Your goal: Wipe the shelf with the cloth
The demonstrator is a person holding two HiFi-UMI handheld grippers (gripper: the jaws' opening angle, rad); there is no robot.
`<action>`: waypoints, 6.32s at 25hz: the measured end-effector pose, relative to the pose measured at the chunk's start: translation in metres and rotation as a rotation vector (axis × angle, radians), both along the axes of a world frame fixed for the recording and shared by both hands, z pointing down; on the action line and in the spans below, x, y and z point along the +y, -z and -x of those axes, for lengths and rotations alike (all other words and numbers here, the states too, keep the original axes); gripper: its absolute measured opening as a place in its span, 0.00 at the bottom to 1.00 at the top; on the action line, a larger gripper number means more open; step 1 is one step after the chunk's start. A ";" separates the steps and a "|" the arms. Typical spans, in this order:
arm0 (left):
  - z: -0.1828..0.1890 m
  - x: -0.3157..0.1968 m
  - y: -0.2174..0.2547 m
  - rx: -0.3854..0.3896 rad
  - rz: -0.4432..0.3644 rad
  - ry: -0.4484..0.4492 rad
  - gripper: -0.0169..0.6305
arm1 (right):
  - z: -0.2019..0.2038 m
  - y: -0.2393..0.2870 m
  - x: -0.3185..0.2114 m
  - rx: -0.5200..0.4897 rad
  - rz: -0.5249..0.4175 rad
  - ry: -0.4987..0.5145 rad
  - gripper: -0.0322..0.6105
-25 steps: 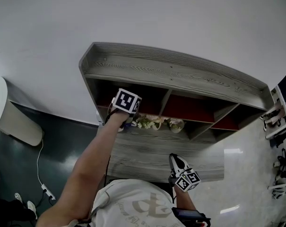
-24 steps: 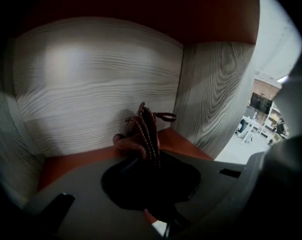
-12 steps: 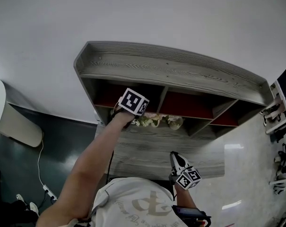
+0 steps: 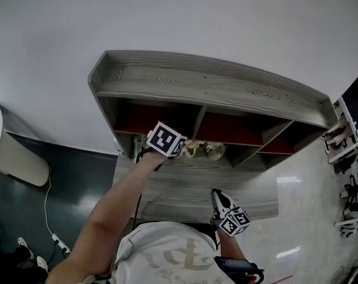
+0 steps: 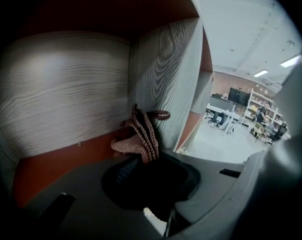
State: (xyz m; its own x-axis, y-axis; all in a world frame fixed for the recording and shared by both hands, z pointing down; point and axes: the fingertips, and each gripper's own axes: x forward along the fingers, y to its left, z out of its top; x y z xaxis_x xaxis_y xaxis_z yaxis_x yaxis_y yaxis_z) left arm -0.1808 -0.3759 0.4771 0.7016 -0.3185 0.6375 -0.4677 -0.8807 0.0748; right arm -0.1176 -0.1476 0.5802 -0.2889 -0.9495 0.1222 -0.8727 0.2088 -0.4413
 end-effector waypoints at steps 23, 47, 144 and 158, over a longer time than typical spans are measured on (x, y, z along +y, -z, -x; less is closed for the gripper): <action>0.015 0.093 -0.017 0.239 -0.140 0.086 0.13 | -0.055 -0.004 0.005 0.011 0.019 -0.030 0.06; -0.067 0.102 -0.002 0.114 -0.278 0.416 0.13 | -0.189 -0.011 0.021 -0.014 0.004 0.178 0.06; -0.262 0.229 -0.058 0.442 0.064 0.186 0.13 | -0.324 -0.002 0.111 -0.006 0.036 0.083 0.06; -0.230 0.273 -0.108 0.398 0.149 0.147 0.13 | -0.308 0.010 0.129 0.078 0.031 0.055 0.06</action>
